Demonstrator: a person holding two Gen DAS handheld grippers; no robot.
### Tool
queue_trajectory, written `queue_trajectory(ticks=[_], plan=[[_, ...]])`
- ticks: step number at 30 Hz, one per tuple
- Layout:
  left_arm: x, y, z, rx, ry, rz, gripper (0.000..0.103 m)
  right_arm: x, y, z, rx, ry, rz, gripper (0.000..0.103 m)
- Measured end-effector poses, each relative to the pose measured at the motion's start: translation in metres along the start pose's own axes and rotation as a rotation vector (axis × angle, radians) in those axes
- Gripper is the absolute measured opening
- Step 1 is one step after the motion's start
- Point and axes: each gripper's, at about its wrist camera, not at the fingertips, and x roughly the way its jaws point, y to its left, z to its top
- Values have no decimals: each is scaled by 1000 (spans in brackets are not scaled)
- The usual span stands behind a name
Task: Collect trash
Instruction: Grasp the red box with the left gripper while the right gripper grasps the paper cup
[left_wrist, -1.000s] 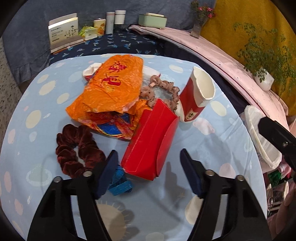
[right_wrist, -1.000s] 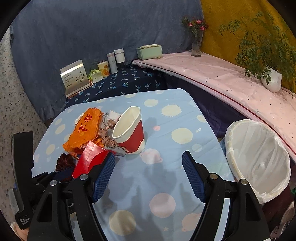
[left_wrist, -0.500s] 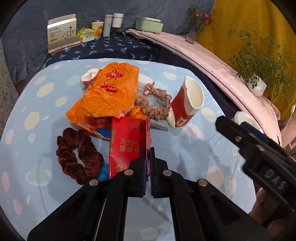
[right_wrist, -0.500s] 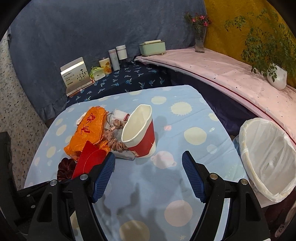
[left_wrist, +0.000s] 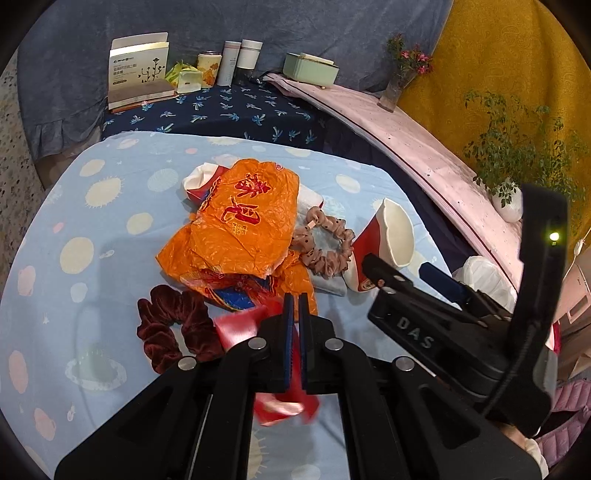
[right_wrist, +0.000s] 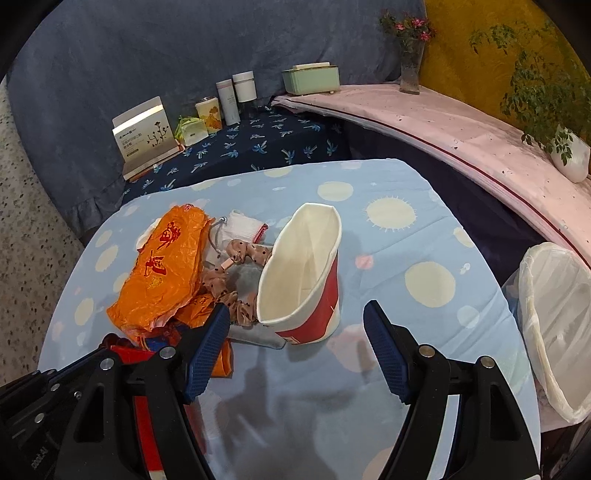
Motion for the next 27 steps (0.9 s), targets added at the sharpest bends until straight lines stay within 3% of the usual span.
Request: queue_trajectory(ticks=[3, 7, 9, 10, 13, 14, 19, 21, 23, 27], plan=[[3, -2, 1, 7, 0, -2, 1, 9, -2, 1, 12, 15, 6, 57], [6, 0, -2, 2, 20, -14, 1, 16, -6, 1, 21, 39, 10, 27], [7, 3, -7, -19, 30, -11, 3, 15, -9, 1, 21, 34, 6, 25], [8, 5, -10, -33, 37, -10, 8, 13, -10, 1, 20, 30, -1, 23], [10, 8, -21, -67, 53, 0, 45, 3, -16, -1, 26, 11, 0, 21], [10, 7, -25, -76, 48, 4, 51, -1, -18, -2, 30, 5, 0, 21], [14, -1, -38, -73, 62, -4, 53, -24, -31, -7, 51, -27, 4, 21], [18, -4, -41, -72, 71, 3, 51, -32, -36, -10, 58, -33, 5, 21], [20, -5, -44, -75, 81, 2, 41, -40, -41, -13, 66, -40, 9, 21], [17, -1, -50, -112, 83, 22, 43, -53, -50, -18, 76, -52, 12, 21]])
